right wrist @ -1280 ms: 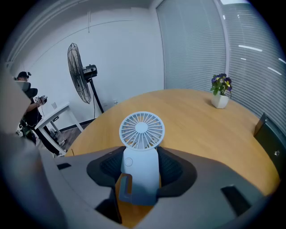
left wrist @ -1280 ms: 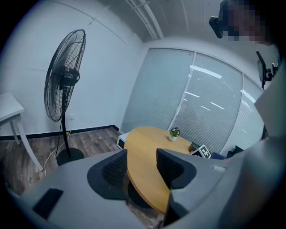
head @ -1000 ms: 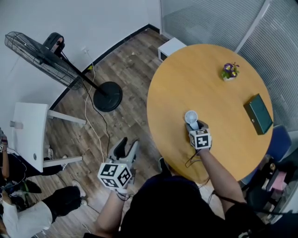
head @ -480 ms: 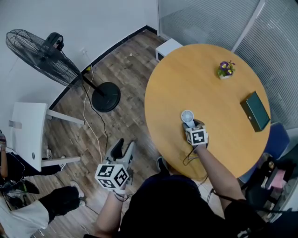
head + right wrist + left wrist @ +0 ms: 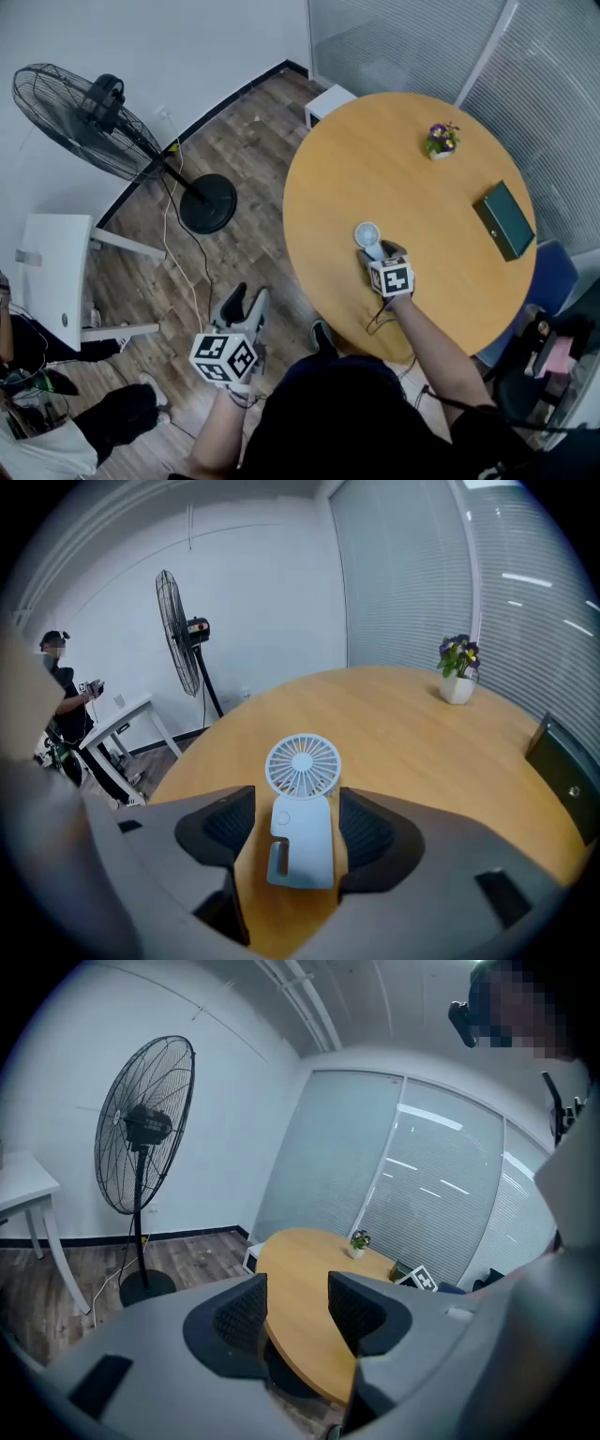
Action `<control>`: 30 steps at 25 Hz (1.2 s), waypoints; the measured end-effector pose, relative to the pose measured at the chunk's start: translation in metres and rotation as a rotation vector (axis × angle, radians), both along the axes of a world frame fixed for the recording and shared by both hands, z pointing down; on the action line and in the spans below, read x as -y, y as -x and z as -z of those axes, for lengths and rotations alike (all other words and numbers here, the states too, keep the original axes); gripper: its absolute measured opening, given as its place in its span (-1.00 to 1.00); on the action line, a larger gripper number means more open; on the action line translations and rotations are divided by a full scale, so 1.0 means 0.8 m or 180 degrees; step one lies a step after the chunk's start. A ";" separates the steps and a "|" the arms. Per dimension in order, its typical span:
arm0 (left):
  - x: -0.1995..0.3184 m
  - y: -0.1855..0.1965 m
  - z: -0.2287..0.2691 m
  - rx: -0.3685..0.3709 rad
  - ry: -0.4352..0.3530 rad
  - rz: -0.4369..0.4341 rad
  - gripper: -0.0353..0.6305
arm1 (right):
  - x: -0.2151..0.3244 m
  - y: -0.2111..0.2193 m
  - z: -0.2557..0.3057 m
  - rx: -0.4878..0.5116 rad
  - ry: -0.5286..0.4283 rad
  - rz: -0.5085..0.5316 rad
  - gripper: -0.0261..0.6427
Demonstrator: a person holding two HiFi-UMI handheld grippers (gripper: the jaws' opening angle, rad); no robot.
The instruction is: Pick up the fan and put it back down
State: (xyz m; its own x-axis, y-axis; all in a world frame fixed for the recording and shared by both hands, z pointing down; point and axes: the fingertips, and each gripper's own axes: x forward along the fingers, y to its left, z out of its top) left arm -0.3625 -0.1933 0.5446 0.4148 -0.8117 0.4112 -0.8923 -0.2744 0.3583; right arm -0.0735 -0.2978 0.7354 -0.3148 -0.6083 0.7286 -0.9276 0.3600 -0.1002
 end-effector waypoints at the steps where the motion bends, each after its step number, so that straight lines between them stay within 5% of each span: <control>1: 0.001 -0.004 0.001 -0.0005 -0.0011 -0.0011 -0.29 | -0.003 -0.005 0.011 0.0034 -0.0053 -0.0022 -0.07; 13: 0.025 -0.106 0.062 -0.0069 -0.0460 -0.0176 -0.32 | -0.036 -0.064 0.255 0.0516 -0.1307 -0.0032 -0.66; 18: 0.018 -0.167 0.112 -0.0120 -0.0788 -0.0255 -0.61 | -0.066 -0.094 0.352 0.0708 -0.1781 0.0068 -0.89; 22: 0.007 -0.211 0.159 -0.0208 -0.1066 -0.0341 -0.85 | -0.087 -0.126 0.414 0.0729 -0.2126 0.0106 -0.90; 30: -0.012 -0.278 0.245 -0.0053 -0.1568 -0.0445 -0.88 | -0.132 -0.180 0.501 0.0672 -0.2607 0.0201 -0.91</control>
